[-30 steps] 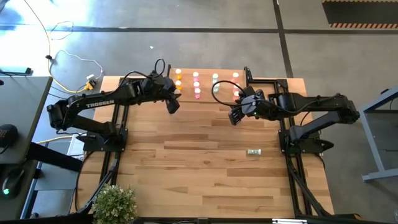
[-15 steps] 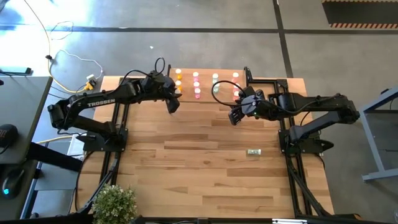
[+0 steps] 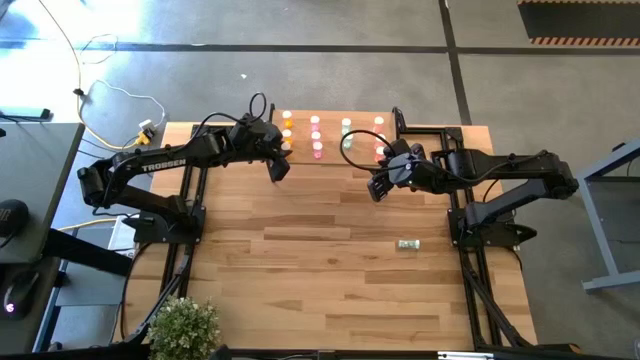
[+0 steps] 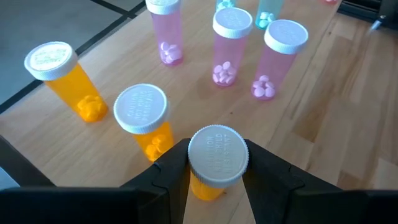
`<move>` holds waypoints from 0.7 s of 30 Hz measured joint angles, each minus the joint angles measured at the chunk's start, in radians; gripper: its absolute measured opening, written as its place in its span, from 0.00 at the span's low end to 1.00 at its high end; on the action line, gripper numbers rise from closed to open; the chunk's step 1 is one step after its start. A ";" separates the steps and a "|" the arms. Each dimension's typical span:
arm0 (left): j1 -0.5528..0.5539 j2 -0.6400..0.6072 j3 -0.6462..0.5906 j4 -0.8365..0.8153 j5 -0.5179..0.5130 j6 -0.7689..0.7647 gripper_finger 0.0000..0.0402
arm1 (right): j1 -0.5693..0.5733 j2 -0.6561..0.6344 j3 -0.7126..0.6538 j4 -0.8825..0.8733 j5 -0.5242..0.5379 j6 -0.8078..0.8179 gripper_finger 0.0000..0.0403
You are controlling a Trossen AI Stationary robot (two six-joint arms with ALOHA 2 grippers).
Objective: Pick and place medicine bottles onto shelf by color
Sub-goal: Put the orange medicine bottle on the shelf aligned with the other orange medicine bottles, then put the blue medicine bottle on the shelf aligned with the other blue medicine bottles
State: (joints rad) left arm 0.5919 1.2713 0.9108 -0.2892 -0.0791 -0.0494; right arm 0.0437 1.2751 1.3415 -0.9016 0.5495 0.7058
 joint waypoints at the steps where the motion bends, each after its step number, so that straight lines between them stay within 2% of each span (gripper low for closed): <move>1: 0.000 0.000 0.000 -0.001 -0.001 -0.003 0.31 | 0.000 0.000 0.000 0.000 0.000 0.000 0.38; 9: 0.000 0.000 0.000 -0.003 -0.002 -0.026 0.33 | 0.000 0.000 0.000 0.000 0.000 0.000 0.38; 21: 0.000 0.001 0.000 0.001 -0.004 -0.026 0.48 | 0.000 0.000 0.000 0.000 0.000 0.000 0.38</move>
State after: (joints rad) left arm 0.5919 1.2720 0.9106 -0.2882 -0.0826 -0.0753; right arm 0.0437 1.2751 1.3415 -0.9016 0.5495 0.7058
